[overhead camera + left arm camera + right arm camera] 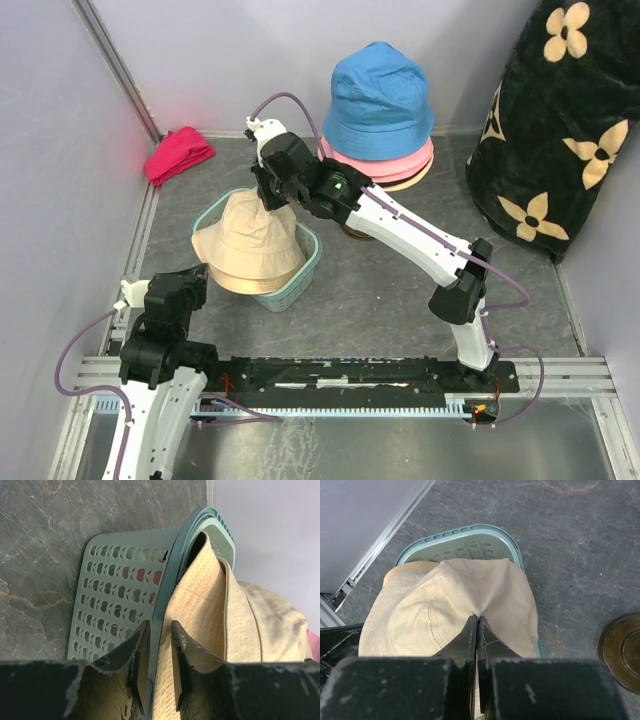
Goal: Stack the hats
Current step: Pick up the hat from the bin.
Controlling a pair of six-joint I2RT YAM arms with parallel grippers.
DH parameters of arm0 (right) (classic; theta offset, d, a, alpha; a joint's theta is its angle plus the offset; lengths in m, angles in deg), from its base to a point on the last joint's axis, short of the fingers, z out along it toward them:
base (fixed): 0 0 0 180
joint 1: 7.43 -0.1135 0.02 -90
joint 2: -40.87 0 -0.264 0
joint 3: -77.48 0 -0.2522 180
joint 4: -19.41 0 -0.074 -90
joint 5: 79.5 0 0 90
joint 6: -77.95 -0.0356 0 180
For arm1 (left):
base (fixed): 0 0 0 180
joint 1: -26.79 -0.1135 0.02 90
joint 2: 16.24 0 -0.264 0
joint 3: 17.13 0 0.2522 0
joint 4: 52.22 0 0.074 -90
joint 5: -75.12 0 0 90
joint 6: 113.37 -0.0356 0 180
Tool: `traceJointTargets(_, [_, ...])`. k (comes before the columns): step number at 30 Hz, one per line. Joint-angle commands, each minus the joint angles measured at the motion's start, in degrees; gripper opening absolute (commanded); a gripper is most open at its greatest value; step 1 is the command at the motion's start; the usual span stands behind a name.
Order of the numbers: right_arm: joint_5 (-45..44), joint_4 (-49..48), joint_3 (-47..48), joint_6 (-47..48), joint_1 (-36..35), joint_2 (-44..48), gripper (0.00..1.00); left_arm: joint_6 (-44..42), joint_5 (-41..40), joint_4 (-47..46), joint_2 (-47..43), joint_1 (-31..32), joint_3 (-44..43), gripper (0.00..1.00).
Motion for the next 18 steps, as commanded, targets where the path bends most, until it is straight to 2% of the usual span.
traceJointTargets(1, [-1.17, -6.01, 2.15, 1.53, 0.25, 4.73, 0.01, 0.75, 0.14, -3.25, 1.21, -0.25, 0.09, 0.30])
traceJointTargets(13, [0.33, -6.51, 1.71, 1.63, 0.23, 4.20, 0.01, 0.06, -0.56, -4.38, 2.14, -0.21, -0.68, 0.30])
traceJointTargets(18, [1.17, -6.66, 0.73, 0.44, 0.25, 3.34, 0.01, -1.44, -1.46, -6.95, 0.50, -0.19, -1.84, 0.39])
